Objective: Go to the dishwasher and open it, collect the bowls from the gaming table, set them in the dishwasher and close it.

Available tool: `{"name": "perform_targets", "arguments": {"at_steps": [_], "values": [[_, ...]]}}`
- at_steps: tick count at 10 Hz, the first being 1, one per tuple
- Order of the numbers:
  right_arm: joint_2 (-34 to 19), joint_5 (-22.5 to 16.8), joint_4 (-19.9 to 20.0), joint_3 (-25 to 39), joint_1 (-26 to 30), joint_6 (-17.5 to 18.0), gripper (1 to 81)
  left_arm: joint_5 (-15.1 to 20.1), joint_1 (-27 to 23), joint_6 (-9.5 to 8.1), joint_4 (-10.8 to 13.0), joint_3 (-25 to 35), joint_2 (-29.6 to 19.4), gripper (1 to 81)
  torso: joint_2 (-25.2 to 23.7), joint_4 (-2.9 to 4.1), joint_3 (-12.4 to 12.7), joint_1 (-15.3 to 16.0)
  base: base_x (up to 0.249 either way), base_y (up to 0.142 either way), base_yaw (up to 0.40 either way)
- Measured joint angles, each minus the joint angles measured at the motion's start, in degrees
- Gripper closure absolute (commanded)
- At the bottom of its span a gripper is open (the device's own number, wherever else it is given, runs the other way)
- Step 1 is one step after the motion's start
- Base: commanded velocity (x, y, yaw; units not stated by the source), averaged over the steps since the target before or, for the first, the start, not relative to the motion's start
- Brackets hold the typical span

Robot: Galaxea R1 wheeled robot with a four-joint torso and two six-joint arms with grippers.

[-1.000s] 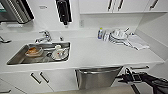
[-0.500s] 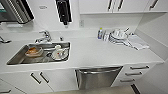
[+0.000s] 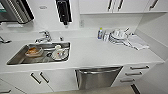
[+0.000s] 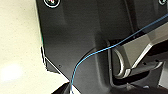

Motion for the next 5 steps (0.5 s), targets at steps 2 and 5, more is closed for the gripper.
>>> {"name": "perform_targets", "arguments": {"at_steps": [2, 5], "values": [[1.6, -6.9, 0.2, 0.0, -1.9, -2.2, 1.0, 0.0, -0.1, 0.01, 0.0, -0.3, 0.0, 1.0, 0.0, 0.00, 0.0, 0.0, 0.000, 0.000, 0.000], [2.2, -8.4, 0.7, 0.1, -4.2, -3.3, 1.0, 0.0, -0.1, 0.06, 0.0, -0.3, 0.0, 1.0, 0.0, 0.00, 0.0, 0.0, 0.000, 0.000, 0.000]]}}
